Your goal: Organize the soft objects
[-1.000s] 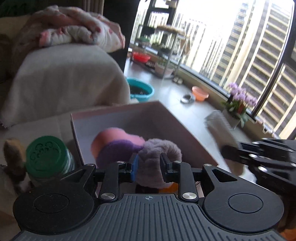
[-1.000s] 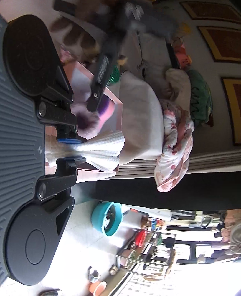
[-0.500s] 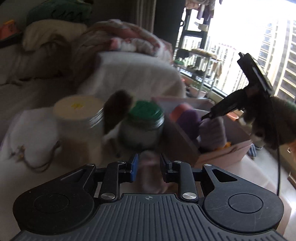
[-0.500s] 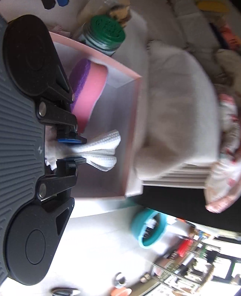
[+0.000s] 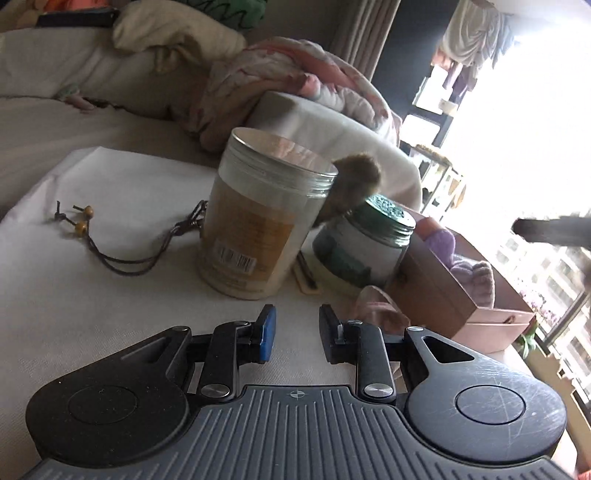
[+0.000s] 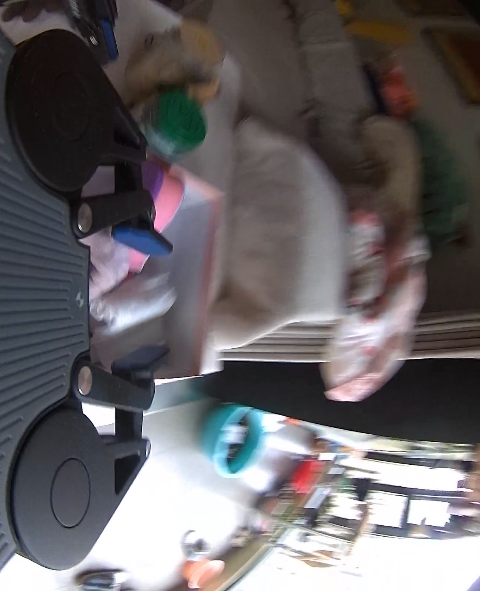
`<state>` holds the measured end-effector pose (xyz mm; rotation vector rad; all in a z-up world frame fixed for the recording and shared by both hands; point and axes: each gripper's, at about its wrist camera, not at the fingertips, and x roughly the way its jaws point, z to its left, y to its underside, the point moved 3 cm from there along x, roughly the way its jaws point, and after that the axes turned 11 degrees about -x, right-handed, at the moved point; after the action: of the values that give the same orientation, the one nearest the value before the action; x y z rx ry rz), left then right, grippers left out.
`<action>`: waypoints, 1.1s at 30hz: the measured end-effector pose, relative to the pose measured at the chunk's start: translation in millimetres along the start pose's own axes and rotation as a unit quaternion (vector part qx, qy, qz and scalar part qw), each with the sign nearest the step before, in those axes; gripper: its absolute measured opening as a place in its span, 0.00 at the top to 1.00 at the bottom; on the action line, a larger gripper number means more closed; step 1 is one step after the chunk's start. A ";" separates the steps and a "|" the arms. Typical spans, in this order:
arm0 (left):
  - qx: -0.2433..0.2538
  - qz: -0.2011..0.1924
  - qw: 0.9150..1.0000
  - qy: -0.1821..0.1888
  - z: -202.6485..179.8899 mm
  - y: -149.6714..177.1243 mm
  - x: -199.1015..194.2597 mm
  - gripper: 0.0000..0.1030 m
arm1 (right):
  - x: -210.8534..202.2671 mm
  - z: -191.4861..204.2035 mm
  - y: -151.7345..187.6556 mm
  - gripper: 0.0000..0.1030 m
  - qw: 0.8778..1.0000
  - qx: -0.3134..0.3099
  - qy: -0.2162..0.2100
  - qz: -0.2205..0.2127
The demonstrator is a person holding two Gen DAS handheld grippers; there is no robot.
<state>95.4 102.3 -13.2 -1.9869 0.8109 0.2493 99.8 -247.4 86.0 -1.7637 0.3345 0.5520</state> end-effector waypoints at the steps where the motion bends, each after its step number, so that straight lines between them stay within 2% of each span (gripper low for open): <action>1: 0.001 0.002 1.000 -0.002 -0.1 0.3 0.4 0.73 | -13.7 10.1 9.8 0.37 1.000 -0.004 -0.009 -0.016; 5: -0.013 0.012 1.000 -0.025 2.8 -0.6 6.1 0.73 | -29.8 56.3 57.8 0.37 0.996 0.001 -0.082 -0.016; 8: -0.030 0.007 0.999 -0.024 5.1 0.9 5.0 0.74 | -13.4 92.3 87.3 0.37 0.996 -0.021 -0.081 -0.017; 11: -0.023 -0.002 0.999 -0.036 4.5 3.7 1.5 0.74 | 1.0 119.9 98.2 0.37 0.994 -0.048 -0.093 -0.023; 14: -0.056 -0.001 0.998 -0.022 13.0 0.7 3.0 0.75 | 9.4 124.9 98.6 0.37 0.994 -0.042 -0.103 -0.011; 16: -0.056 0.002 0.998 -0.022 11.9 -1.1 5.4 0.76 | 14.1 121.1 99.4 0.37 0.994 -0.021 -0.108 -0.002; 18: -0.040 0.007 0.999 -0.025 8.1 -3.0 8.7 0.76 | 9.6 112.4 99.6 0.37 0.993 -0.001 -0.117 -0.015; 20: -0.030 0.010 0.999 -0.023 7.9 -2.5 8.5 0.76 | -7.6 114.6 104.4 0.37 0.991 0.001 -0.121 -0.059; 22: -0.037 0.009 0.999 -0.020 9.0 -1.8 7.8 0.76 | -20.5 126.1 105.5 0.37 0.988 -0.038 -0.121 -0.093; 25: -0.027 0.009 0.999 -0.026 7.1 -0.7 7.8 0.76 | -26.1 133.9 108.7 0.36 0.987 -0.069 -0.101 -0.100; 27: -0.026 0.009 0.999 -0.027 7.8 -0.8 7.8 0.76 | -19.2 126.7 107.9 0.36 0.991 -0.044 -0.101 -0.079; 28: -0.024 0.009 0.999 -0.029 7.0 -1.2 8.6 0.76 | -12.6 120.9 106.7 0.36 0.994 -0.025 -0.093 -0.056; 30: -0.004 0.014 0.999 -0.033 2.0 -2.0 11.2 0.76 | -6.1 110.3 106.8 0.36 0.998 0.012 -0.061 -0.011; 33: 0.024 0.022 0.999 -0.029 -3.9 0.7 11.2 0.74 | -7.2 103.4 112.8 0.36 0.998 0.047 -0.046 0.008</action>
<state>102.9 93.9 -16.9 -1.9105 0.8177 0.3094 17.8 -177.8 -23.1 -1.6407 0.3059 0.6183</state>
